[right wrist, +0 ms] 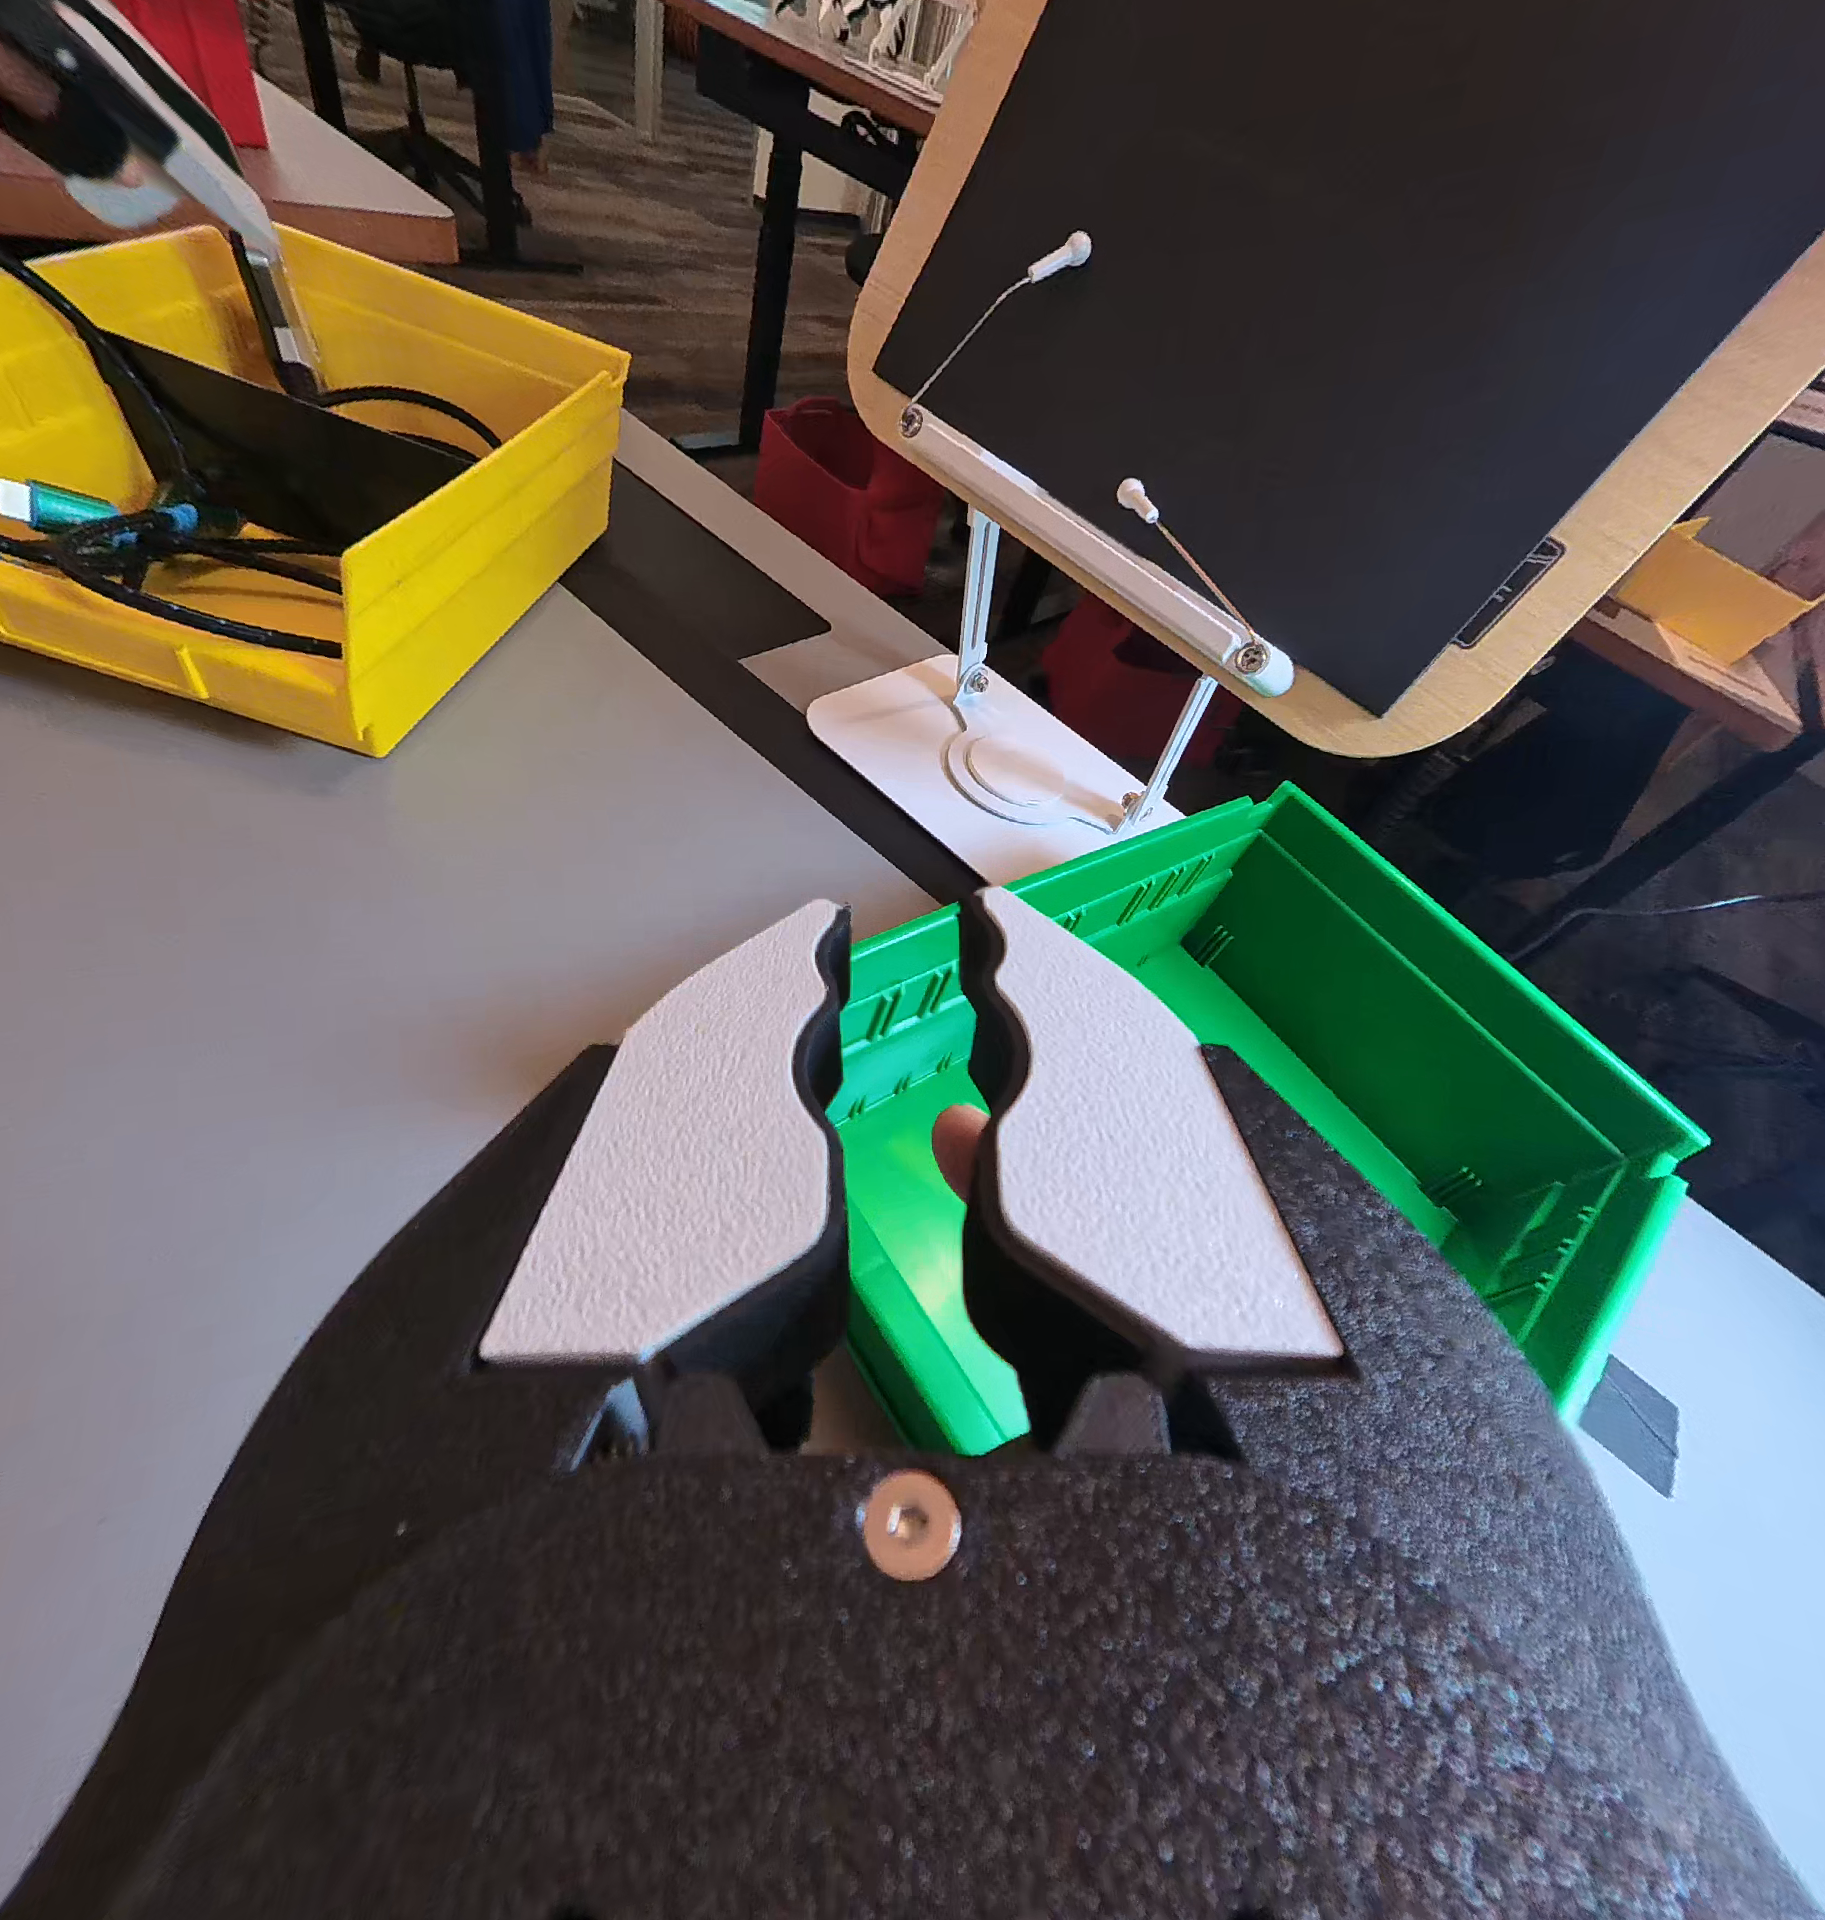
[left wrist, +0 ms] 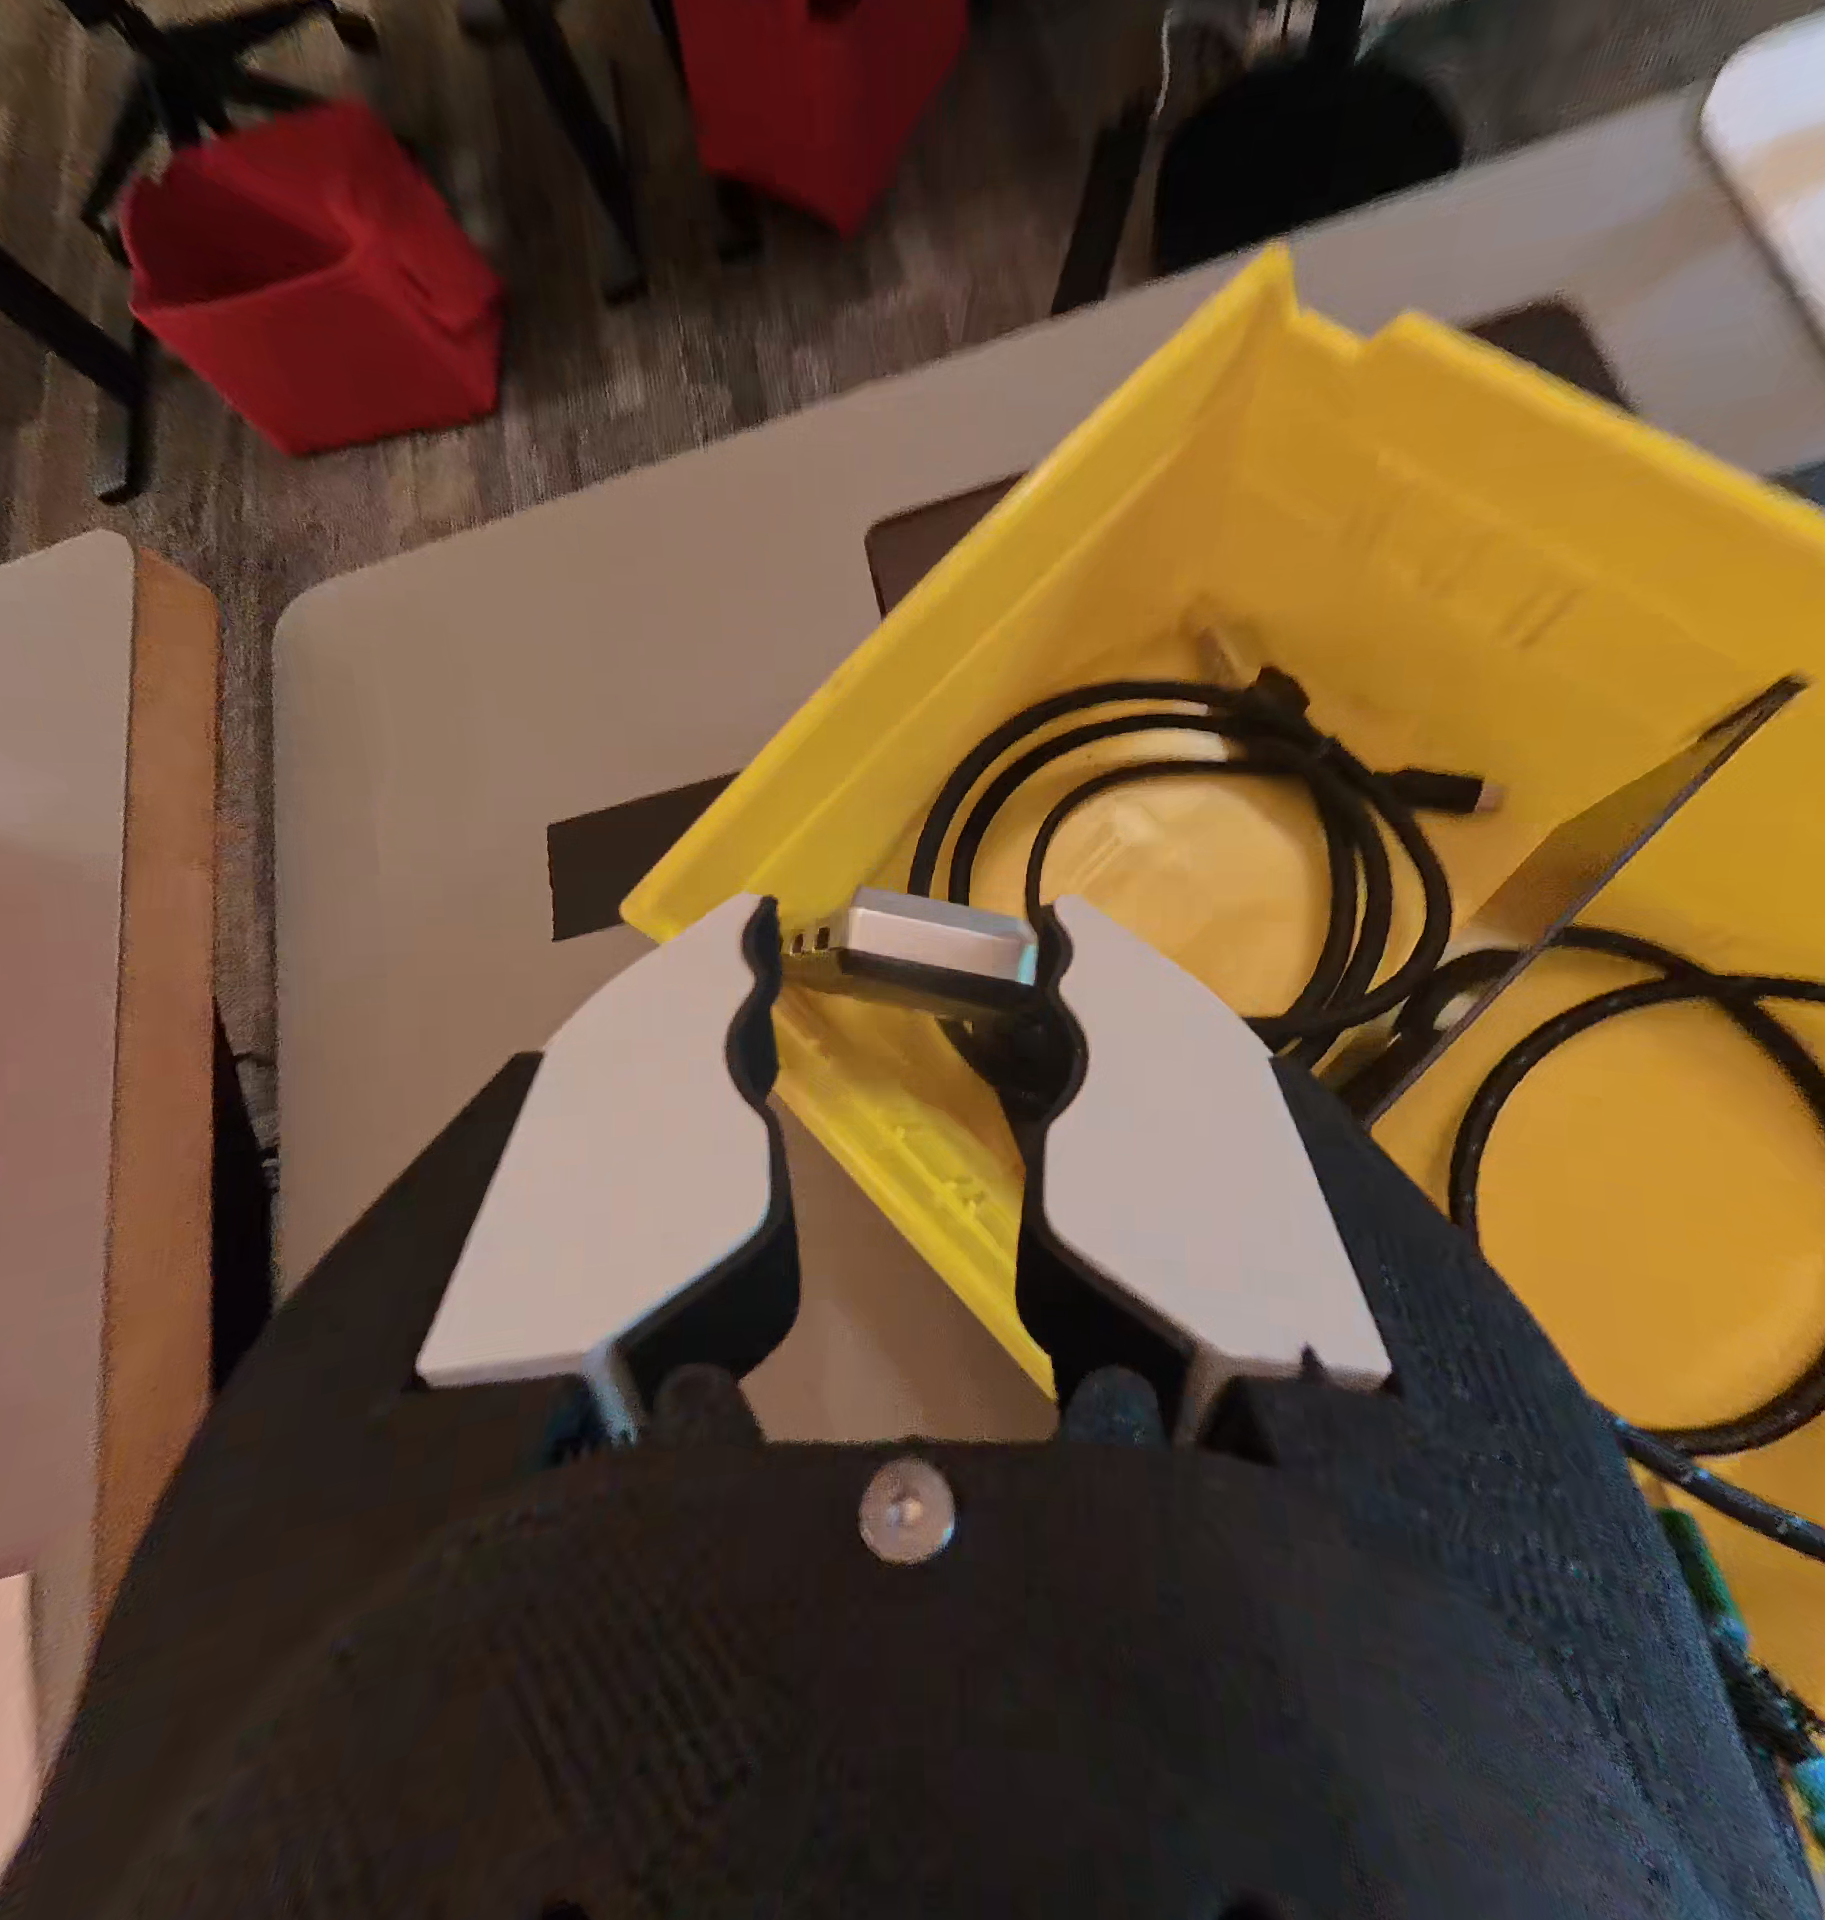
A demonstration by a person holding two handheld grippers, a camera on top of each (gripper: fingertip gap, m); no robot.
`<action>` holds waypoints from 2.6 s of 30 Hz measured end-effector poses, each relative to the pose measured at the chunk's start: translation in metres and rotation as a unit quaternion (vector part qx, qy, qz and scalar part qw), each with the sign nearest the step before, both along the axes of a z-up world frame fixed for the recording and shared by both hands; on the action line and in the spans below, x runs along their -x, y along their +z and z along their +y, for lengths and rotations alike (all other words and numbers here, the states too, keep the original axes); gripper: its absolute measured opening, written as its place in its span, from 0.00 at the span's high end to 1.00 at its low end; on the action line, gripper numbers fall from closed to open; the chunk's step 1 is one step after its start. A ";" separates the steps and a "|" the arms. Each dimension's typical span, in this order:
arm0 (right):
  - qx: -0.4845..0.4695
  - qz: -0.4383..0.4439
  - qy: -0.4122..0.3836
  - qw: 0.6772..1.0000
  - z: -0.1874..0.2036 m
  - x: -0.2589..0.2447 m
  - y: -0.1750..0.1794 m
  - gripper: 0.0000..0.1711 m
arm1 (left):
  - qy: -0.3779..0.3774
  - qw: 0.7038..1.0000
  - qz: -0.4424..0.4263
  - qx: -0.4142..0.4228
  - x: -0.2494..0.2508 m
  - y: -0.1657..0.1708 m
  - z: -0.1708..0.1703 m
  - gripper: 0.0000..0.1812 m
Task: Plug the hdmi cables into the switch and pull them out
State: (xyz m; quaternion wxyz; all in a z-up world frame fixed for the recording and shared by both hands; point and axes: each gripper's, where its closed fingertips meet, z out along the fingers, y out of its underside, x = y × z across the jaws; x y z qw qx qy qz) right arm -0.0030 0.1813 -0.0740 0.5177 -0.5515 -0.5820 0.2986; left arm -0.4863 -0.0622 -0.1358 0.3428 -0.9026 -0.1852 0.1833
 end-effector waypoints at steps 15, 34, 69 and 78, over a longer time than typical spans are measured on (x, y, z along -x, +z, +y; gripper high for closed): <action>0.018 0.014 -0.007 1.000 0.015 -0.010 0.004 0.88 | -0.129 0.962 0.154 0.183 -0.016 0.027 0.023 0.73; 0.051 0.156 0.212 0.963 -0.117 0.001 0.086 0.82 | -0.444 0.755 0.407 -0.259 -0.388 0.280 0.076 0.74; -0.155 0.210 -0.079 0.962 -0.089 0.028 0.061 0.87 | -0.536 0.737 0.128 -0.391 -0.513 0.151 0.118 0.74; -0.076 0.226 0.140 0.961 -0.136 0.025 0.068 0.87 | -0.558 0.736 0.062 -0.379 -0.498 0.140 0.118 0.76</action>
